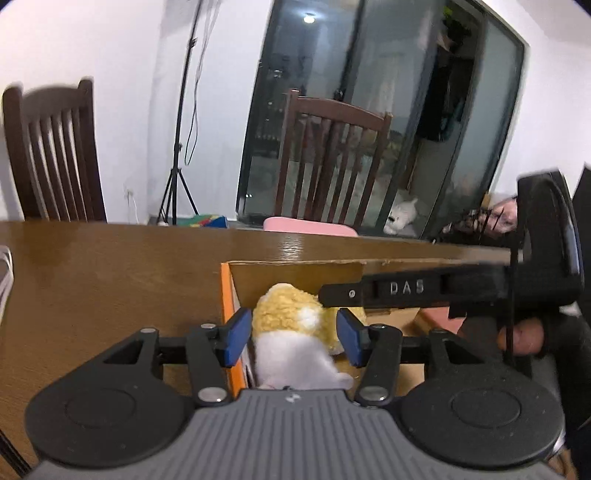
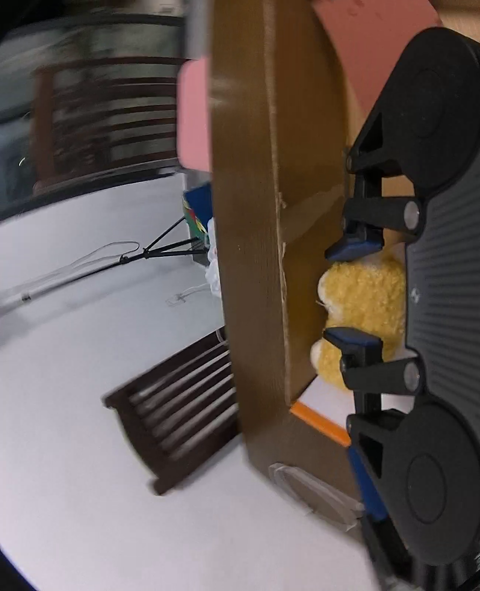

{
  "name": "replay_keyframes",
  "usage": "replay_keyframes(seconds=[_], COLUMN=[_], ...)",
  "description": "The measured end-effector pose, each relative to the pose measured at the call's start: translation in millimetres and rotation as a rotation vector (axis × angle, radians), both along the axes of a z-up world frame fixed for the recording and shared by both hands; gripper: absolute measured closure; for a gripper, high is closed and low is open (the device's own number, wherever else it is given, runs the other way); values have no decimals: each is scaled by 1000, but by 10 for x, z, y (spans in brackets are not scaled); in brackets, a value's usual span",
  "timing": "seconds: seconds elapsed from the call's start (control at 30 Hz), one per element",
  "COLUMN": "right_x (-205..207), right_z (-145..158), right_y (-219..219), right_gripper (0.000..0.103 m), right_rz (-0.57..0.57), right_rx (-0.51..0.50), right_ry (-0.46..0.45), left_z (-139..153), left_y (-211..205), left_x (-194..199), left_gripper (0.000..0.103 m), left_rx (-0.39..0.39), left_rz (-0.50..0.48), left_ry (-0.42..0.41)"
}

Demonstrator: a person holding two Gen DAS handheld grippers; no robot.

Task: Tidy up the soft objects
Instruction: 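Carry the plush sheep into the box and open both tools, then withdraw both tools from the box back over the table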

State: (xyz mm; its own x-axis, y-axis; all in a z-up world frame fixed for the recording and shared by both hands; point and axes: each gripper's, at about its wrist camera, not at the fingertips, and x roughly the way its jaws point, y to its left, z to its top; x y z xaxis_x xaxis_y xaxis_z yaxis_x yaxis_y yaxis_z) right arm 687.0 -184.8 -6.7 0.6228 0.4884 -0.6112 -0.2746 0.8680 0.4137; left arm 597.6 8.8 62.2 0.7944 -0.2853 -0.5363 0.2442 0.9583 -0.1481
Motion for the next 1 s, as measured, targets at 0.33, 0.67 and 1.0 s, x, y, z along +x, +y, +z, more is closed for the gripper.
replay_keyframes(seconds=[0.33, 0.67, 1.0], right_x=[-156, -1174, -2701], right_z=[-8, 981, 1303], right_y=[-217, -977, -1714], right_gripper=[58, 41, 28], right_rz=[-105, -118, -206], right_rx=[21, -160, -312], right_ry=[1, -280, -440], left_z=[100, 699, 906], left_y=[-84, 109, -72], left_x=[-312, -1523, -2706], left_gripper=[51, 36, 18], left_rx=[59, 46, 117], left_rz=[48, 56, 35], left_ry=[-72, -253, -363])
